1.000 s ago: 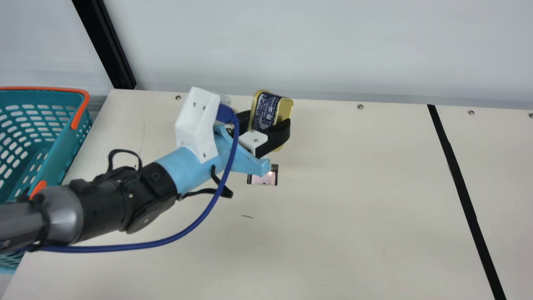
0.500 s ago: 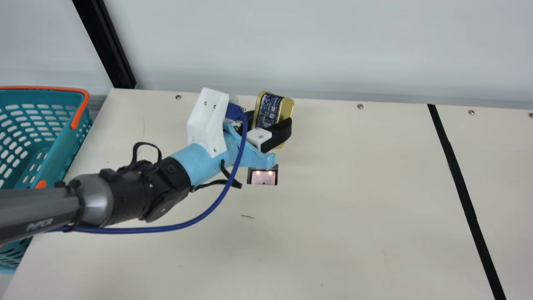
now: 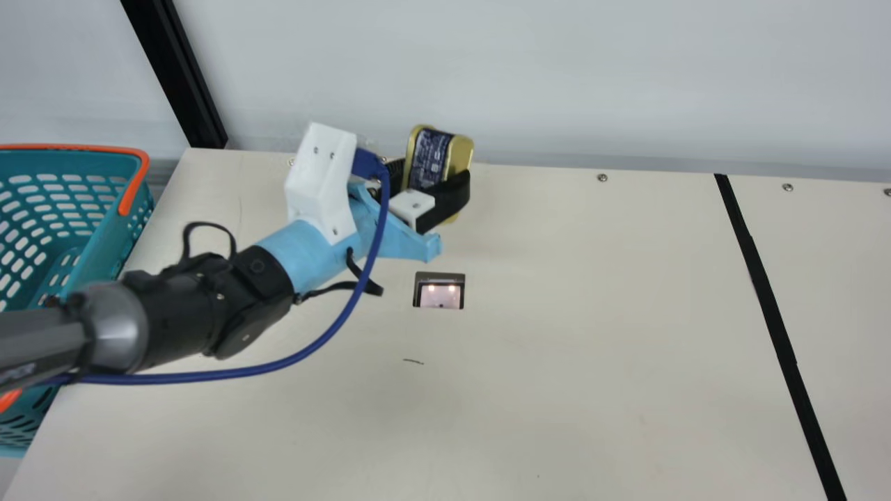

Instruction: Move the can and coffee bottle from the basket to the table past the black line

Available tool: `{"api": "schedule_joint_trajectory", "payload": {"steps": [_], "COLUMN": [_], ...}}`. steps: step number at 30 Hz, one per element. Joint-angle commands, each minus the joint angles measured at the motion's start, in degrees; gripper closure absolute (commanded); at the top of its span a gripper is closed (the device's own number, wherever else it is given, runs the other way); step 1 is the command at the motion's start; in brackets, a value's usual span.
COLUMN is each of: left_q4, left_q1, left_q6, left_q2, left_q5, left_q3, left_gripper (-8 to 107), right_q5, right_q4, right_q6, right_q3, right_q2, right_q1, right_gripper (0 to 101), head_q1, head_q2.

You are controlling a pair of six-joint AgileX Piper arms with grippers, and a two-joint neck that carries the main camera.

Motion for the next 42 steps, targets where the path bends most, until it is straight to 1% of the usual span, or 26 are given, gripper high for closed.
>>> {"api": "schedule_joint_trajectory", "payload": {"steps": [1,5,7,8,10,15,20,24,28,34,42], "left_q4": [2.88,8.29,11.64,8.06,10.55,11.81,10.13,8.2,7.63,11.24,22.44], "left_q1": [0.55,1.56,2.21,1.83,2.13,2.13,1.98,2.15,2.15,1.67,-0.48], "left_q6": [0.08,-0.55,0.58,-0.35,0.48,0.48,1.01,0.76,-0.78,-7.64,-17.56], "left_q2": [-2.83,-7.93,-10.62,-7.9,-10.04,-10.7,-11.65,-13.95,-16.79,-21.16,-25.91], "left_q5": [2.47,6.93,9.22,7.07,8.95,9.08,9.0,9.4,10.77,16.5,25.92], "left_q3": [0.27,0.92,1.15,0.99,1.05,1.05,1.1,0.82,0.57,0.17,1.34], "left_gripper": [89,89,89,89,89,89,89,89,89,89,89], "right_q5": [0.0,0.0,0.0,0.0,0.0,0.0,0.0,0.0,0.0,0.0,0.0], "right_q4": [0.0,0.0,0.0,0.0,0.0,0.0,0.0,0.0,0.0,0.0,0.0], "right_q6": [0.0,0.0,0.0,0.0,0.0,0.0,0.0,0.0,0.0,0.0,0.0], "right_q3": [0.0,0.0,0.0,0.0,0.0,0.0,0.0,0.0,0.0,0.0,0.0], "right_q2": [0.0,0.0,0.0,0.0,0.0,0.0,0.0,0.0,0.0,0.0,0.0], "right_q1": [0.0,0.0,0.0,0.0,0.0,0.0,0.0,0.0,0.0,0.0,0.0], "right_gripper": [0,0,0,0,0,0,0,0,0,0,0], "head_q1": [-0.07,-0.07,-0.07,-0.07,-0.07,-0.07,-0.07,-0.07,-0.07,-0.07,-0.07], "head_q2": [-0.42,-0.42,-0.42,-0.42,-0.42,-0.42,-0.42,-0.42,-0.42,-0.42,-0.42]}}
